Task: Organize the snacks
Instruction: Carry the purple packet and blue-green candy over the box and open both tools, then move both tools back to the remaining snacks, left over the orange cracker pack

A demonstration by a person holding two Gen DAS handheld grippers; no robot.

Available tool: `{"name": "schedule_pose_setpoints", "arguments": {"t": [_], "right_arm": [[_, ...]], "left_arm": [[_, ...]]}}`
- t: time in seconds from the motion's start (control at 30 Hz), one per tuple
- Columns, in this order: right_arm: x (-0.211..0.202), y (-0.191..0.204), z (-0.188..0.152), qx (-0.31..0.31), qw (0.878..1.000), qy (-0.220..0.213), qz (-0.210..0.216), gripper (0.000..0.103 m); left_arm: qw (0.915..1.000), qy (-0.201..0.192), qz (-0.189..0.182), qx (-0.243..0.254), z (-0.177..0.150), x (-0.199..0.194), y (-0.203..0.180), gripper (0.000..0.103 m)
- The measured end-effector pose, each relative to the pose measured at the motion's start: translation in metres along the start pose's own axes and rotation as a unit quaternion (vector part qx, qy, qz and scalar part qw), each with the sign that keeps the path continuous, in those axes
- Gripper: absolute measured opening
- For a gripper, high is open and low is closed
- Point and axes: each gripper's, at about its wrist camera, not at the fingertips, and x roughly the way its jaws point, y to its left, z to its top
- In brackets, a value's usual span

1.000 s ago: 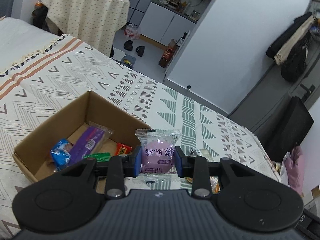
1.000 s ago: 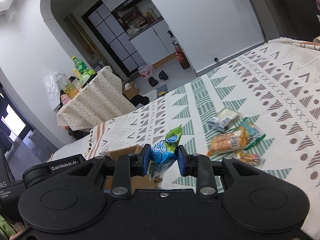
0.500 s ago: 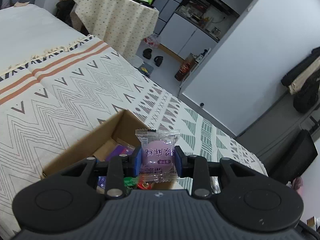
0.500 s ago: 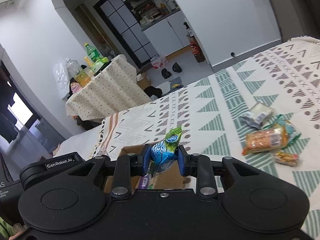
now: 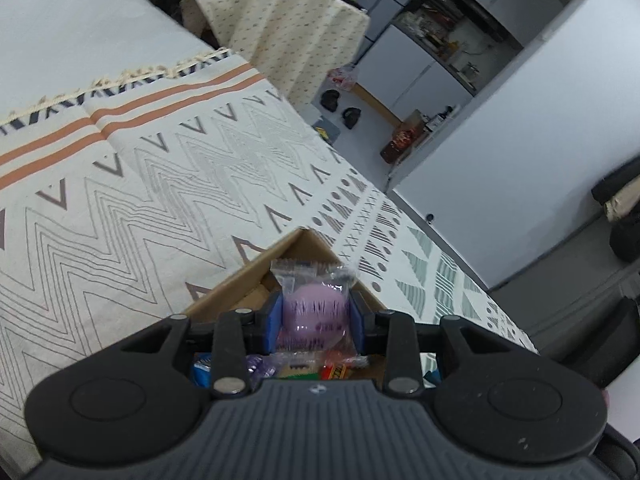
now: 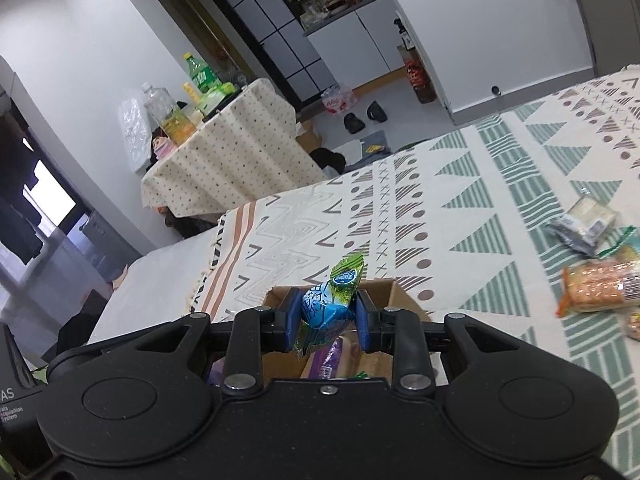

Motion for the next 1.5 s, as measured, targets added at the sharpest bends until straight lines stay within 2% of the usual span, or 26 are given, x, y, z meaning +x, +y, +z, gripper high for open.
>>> {"name": "schedule_pose_setpoints", "arguments": {"t": [0.27, 0.37, 0.4, 0.43, 0.57, 0.7, 0.9, 1.1, 1.17, 1.37, 1.5], "right_arm": [[0.022, 0.008, 0.001, 0.014, 1.000, 0.016, 0.011, 0.029], [0.027, 0.011, 0.000, 0.010, 0.999, 0.026, 0.018, 0.037], [0.027, 0.011, 0.000, 0.009, 1.000, 0.026, 0.016, 0.044], [0.025, 0.011, 0.001, 0.009, 1.000, 0.023, 0.014, 0.047], [0.017, 0.004, 0.002, 0.017, 1.000, 0.020, 0.001, 0.047], [0.001, -0.006, 0.001, 0.024, 1.000, 0.014, -0.014, 0.048], [-0.025, -0.021, 0.000, 0.027, 0.999, 0.003, -0.033, 0.052], [-0.054, -0.044, 0.002, 0.039, 0.997, -0.008, -0.059, 0.057], [-0.064, -0.051, 0.003, 0.040, 0.997, -0.016, -0.066, 0.061], [-0.093, -0.077, 0.005, 0.052, 0.994, -0.034, -0.085, 0.065], [-0.111, -0.093, 0.008, 0.056, 0.992, -0.050, -0.097, 0.073]], "left_arm": [[0.9999, 0.003, 0.000, -0.016, 0.005, 0.011, 0.009, 0.036], [0.9998, 0.009, 0.001, -0.017, 0.005, 0.013, 0.009, 0.039], [0.9998, 0.011, 0.000, -0.017, 0.004, 0.013, 0.009, 0.041], [0.9998, 0.012, -0.001, -0.017, 0.004, 0.014, 0.009, 0.043], [0.9998, 0.008, 0.004, -0.020, 0.005, 0.010, 0.009, 0.052], [0.9999, -0.004, 0.012, -0.009, 0.003, 0.003, 0.003, 0.062], [0.9999, 0.007, 0.005, 0.011, -0.004, -0.002, -0.011, 0.079], [0.9990, 0.028, -0.007, 0.032, -0.017, -0.005, -0.031, 0.083], [0.9985, 0.031, -0.013, 0.043, -0.021, -0.007, -0.038, 0.087], [0.9967, 0.035, -0.015, 0.071, -0.040, -0.010, -0.060, 0.088], [0.9947, 0.040, -0.022, 0.092, -0.056, -0.012, -0.078, 0.089]]}}
